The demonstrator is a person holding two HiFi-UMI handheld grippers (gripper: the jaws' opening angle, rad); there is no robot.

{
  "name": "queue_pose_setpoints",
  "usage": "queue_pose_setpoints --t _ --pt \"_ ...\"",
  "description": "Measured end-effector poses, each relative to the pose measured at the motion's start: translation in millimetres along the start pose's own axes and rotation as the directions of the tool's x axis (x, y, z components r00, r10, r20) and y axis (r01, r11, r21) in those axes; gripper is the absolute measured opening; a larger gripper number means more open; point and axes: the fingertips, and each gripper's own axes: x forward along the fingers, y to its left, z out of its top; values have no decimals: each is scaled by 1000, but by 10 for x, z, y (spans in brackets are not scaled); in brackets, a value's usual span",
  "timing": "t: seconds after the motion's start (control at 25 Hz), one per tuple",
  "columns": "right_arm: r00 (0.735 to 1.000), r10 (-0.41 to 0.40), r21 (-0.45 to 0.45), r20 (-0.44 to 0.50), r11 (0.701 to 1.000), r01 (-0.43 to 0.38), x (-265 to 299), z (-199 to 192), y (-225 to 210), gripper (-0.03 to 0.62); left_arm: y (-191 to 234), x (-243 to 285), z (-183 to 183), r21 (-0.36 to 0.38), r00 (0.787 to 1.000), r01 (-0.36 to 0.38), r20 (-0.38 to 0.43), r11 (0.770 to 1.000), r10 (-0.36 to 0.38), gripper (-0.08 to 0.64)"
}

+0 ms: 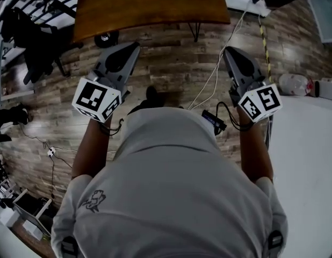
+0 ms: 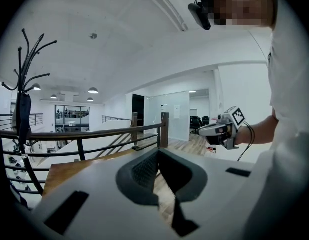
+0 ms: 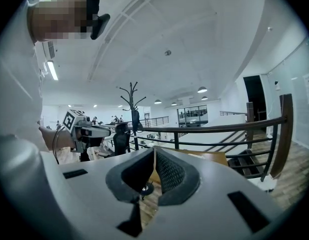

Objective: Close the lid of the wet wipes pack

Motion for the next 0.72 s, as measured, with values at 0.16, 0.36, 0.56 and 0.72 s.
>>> queue_pose_setpoints --t 0.16,0.36,0.56,0.72 --pt "1000 10 4 -9 1000 -10 -300 -93 30 40 -264 -32 -9 -11 1000 -22 5 1000 22 14" --pt "999 31 14 -17 999 -31 -670 -219 199 40 -647 -146 -28 -9 999 -39 11 999 39 14" --pt "999 54 20 1 998 -54 -1037 -303 406 40 -1045 -335 -9 -16 997 -68 30 998 69 14" --pt "997 75 20 11 997 -75 -1260 -370 566 40 -1368 -460 -15 -24 996 -81 46 996 82 13"
